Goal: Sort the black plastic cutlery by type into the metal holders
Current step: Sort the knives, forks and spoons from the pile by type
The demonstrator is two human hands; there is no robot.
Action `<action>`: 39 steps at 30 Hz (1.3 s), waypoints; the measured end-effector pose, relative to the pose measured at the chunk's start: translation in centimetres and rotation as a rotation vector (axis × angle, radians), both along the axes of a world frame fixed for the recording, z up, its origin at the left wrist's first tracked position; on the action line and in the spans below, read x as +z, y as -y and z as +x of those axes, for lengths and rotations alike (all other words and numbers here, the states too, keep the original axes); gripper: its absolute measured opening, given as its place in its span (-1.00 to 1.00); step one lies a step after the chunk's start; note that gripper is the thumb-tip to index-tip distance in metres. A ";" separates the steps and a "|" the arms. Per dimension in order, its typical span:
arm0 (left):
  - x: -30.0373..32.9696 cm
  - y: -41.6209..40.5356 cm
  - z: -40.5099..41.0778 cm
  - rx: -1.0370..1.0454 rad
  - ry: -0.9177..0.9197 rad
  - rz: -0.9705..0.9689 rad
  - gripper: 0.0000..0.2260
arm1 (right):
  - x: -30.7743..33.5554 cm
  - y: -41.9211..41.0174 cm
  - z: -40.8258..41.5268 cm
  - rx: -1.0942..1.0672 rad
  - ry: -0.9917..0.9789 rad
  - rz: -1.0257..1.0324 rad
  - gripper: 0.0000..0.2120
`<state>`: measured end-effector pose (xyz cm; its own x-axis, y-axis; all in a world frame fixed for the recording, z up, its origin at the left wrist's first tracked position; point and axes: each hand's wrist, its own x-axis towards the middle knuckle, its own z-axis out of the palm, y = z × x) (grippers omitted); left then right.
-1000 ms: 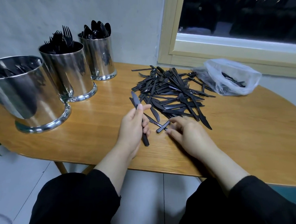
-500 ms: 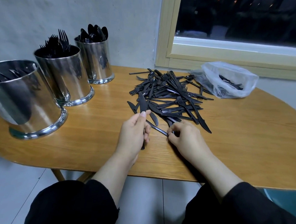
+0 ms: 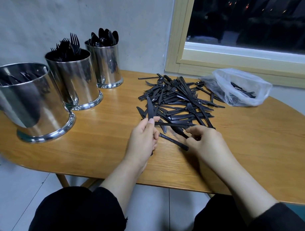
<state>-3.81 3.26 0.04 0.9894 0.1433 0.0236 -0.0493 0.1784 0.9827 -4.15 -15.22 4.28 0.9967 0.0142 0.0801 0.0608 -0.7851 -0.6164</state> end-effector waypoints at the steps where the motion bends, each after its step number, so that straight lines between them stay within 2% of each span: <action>1: 0.0 0.0 0.0 0.001 -0.004 0.001 -0.76 | 0.1 0.3 -0.1 -0.027 0.013 0.012 -0.85; 6: 0.0 0.2 -0.1 0.013 -0.019 0.014 -0.75 | -0.6 1.2 -0.7 -0.142 0.212 0.092 -0.81; 10: 0.2 1.4 -0.2 0.025 -0.058 0.046 -0.58 | -1.7 -1.3 -1.7 0.043 0.423 0.120 -0.84; 12: 0.5 2.1 -0.3 0.039 -0.080 -0.026 -0.64 | -2.4 -2.8 -1.8 0.166 0.486 0.087 -0.83; 15: 0.9 2.6 -0.2 0.083 -0.124 -0.127 -0.82 | -2.9 -3.7 -1.8 0.309 0.461 0.102 -0.80; 17: 1.0 2.5 0.1 0.112 -0.147 -0.165 -0.82 | -2.9 -3.3 -1.7 0.373 0.447 0.073 -0.79; 20: 0.9 2.2 0.1 0.120 -0.110 -0.116 -0.77 | -3.1 -0.7 0.2 0.206 0.465 -0.029 -0.82; 23: 0.8 2.1 -0.4 0.084 -0.037 -0.072 -0.74 | -3.0 2.2 3.0 0.019 0.312 -0.274 -0.78; 27: 0.5 1.7 -0.3 0.036 -0.036 -0.074 -0.80 | -2.7 3.5 5.2 0.033 0.170 -0.485 -0.74; 29: 0.2 1.7 -0.3 0.011 -0.034 -0.033 -0.85 | -2.5 3.3 5.7 0.044 0.149 -0.494 -0.75; 34: 0.3 1.8 -0.4 0.006 -0.031 -0.025 -0.79 | -2.2 2.6 6.3 0.062 0.154 -0.482 -0.82; 39: 0.5 1.8 -0.5 0.006 -0.039 -0.017 -0.78 | -2.0 2.2 6.4 0.174 0.251 -0.564 -0.88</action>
<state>-4.34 1.46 0.55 0.9886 0.1494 -0.0176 -0.0119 0.1949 0.9807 2.22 -17.40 2.28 0.9279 0.2823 0.2436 0.3053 -0.9503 -0.0616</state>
